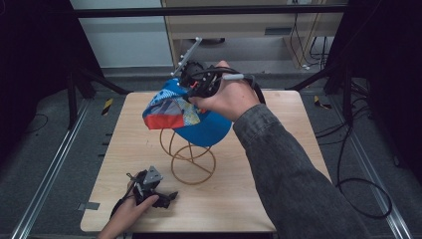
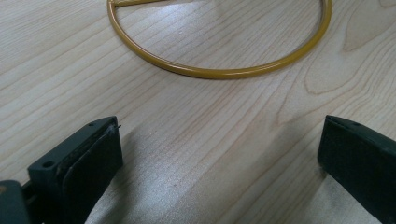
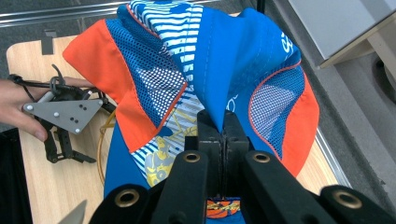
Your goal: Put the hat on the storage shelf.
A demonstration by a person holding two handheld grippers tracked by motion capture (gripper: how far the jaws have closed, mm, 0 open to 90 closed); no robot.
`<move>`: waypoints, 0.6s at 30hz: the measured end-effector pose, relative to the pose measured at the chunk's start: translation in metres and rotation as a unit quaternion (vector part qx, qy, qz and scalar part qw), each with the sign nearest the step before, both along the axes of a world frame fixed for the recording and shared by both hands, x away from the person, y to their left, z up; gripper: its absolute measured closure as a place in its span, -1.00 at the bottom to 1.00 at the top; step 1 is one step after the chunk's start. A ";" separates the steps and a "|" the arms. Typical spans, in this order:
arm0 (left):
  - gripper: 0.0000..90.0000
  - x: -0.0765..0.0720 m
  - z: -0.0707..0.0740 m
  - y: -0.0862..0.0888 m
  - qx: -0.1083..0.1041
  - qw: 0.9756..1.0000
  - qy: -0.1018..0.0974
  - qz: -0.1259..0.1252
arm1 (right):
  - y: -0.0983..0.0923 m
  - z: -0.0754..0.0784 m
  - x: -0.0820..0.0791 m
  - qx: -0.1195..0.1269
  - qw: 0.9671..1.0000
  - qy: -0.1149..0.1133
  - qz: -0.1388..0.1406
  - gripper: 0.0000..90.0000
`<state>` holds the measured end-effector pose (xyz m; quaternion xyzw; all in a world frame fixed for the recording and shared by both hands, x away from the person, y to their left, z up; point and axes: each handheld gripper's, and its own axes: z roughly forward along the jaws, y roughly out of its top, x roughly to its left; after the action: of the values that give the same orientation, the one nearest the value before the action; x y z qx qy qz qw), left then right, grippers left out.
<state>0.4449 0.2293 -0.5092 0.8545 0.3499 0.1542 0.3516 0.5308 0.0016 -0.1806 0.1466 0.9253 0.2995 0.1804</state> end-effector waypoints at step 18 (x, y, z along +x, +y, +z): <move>-1.00 0.000 0.000 0.000 0.000 1.000 0.000 -0.001 | 0.018 -0.010 0.006 -0.001 1.000 0.009 0.009 0.99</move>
<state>0.4450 0.2295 -0.5091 0.8549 0.3491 0.1539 0.3514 0.5365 0.0201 -0.1902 0.1413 0.9285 0.2988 0.1694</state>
